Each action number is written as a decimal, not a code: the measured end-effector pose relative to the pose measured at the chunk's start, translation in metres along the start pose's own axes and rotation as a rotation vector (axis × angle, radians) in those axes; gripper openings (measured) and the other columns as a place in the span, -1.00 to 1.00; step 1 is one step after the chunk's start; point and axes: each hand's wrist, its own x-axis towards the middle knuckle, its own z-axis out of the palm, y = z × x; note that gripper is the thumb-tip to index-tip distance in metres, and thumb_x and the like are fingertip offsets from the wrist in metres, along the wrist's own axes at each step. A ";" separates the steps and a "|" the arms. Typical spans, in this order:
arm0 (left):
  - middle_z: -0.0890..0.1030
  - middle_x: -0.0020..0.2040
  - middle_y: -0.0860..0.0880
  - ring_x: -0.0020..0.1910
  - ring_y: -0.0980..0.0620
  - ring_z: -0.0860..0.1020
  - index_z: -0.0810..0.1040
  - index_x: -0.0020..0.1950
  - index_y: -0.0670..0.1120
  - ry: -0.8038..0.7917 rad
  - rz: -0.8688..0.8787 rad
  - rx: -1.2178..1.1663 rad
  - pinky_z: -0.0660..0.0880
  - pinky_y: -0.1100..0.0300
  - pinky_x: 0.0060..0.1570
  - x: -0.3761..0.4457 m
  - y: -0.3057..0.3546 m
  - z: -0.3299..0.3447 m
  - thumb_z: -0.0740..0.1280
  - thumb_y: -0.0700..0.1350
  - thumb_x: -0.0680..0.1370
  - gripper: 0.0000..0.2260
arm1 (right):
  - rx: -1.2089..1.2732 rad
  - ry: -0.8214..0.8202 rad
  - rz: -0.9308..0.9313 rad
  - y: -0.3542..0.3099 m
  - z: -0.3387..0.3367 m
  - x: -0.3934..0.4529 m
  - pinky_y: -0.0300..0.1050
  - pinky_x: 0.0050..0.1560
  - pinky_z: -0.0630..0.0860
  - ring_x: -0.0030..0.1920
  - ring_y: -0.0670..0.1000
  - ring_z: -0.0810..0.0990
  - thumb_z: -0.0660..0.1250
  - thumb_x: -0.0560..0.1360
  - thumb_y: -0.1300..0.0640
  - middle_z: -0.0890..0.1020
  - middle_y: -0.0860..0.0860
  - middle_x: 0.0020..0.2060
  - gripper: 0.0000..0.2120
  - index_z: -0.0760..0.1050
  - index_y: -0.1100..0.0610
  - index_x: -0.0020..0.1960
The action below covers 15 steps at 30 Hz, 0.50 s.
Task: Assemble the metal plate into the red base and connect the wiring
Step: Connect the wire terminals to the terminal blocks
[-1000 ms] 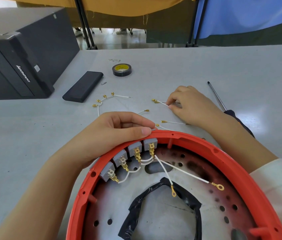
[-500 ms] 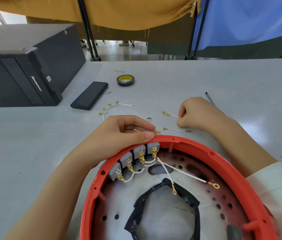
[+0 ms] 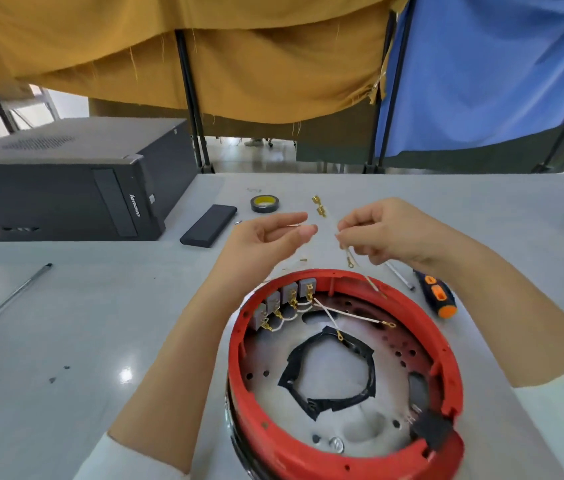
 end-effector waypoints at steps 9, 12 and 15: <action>0.74 -0.15 -0.05 -0.16 0.03 0.71 0.66 -0.05 -0.12 0.133 -0.022 -0.236 0.59 0.30 -0.21 -0.042 0.017 0.018 0.45 -0.17 0.50 -0.94 | 0.148 0.001 0.000 -0.010 0.038 -0.034 -0.33 -0.52 0.30 -0.52 -0.15 0.36 0.36 0.47 0.23 0.45 -0.08 -0.53 -0.90 0.58 0.14 -0.23; 0.73 -0.16 -0.09 -0.18 0.01 0.71 0.65 -0.03 -0.18 0.141 -0.012 -0.261 0.61 0.25 -0.19 -0.052 0.018 0.018 0.45 -0.20 0.50 -0.92 | 0.145 -0.026 -0.015 -0.010 0.043 -0.044 -0.30 -0.47 0.35 -0.49 -0.14 0.42 0.41 0.46 0.18 0.49 -0.06 -0.51 -0.93 0.61 0.19 -0.15; 0.73 -0.19 -0.11 -0.17 -0.01 0.71 0.66 -0.04 -0.21 0.157 0.002 -0.267 0.62 0.22 -0.17 -0.059 0.019 0.017 0.45 -0.22 0.50 -0.92 | 0.165 -0.003 -0.042 -0.013 0.045 -0.053 -0.25 -0.37 0.44 -0.38 -0.14 0.52 0.45 0.44 0.10 0.61 -0.05 -0.35 -0.84 0.61 0.15 -0.03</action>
